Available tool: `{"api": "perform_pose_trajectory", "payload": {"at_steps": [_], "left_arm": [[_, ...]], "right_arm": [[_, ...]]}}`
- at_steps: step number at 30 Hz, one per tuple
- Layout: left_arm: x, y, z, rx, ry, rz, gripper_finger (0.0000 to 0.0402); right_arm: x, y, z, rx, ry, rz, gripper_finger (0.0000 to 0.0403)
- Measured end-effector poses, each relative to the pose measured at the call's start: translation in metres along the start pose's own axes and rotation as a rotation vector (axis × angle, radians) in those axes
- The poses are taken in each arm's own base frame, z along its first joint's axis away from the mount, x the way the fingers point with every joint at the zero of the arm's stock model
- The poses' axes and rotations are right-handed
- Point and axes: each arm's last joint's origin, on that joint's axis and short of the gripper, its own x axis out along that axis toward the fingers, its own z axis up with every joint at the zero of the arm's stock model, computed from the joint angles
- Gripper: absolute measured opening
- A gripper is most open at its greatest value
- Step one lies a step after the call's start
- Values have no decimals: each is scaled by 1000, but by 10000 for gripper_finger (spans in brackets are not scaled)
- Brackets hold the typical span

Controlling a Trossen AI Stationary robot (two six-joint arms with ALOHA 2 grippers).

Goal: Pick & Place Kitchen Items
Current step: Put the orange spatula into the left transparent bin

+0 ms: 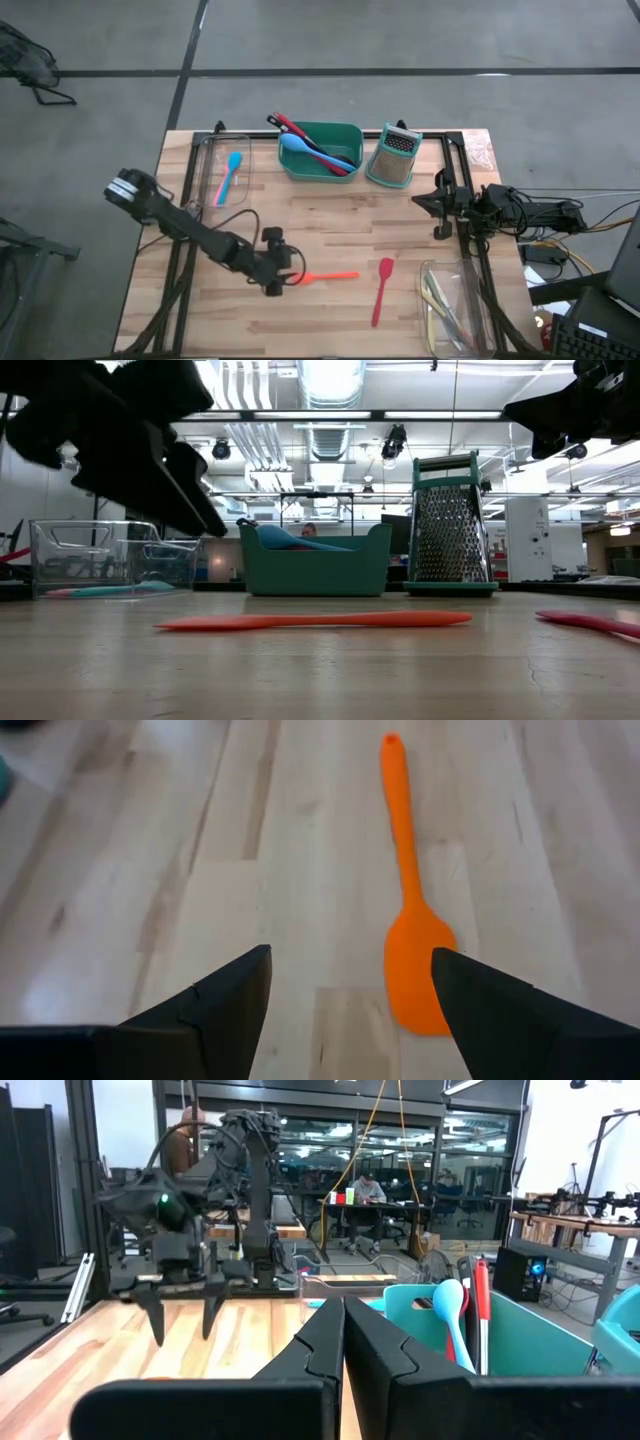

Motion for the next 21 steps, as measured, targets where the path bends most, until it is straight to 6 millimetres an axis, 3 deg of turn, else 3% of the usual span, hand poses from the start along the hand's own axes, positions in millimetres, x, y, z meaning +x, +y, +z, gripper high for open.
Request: {"api": "perform_pose_trajectory", "payload": {"at_steps": [9,21], "left_arm": [[28,-16,-2,0,55,-53,280],[54,-24,-19,-24,116,-78,280]], "right_arm": [[0,0,0,-1,0,0,8],[0,0,0,1,-1,0,8]]}}
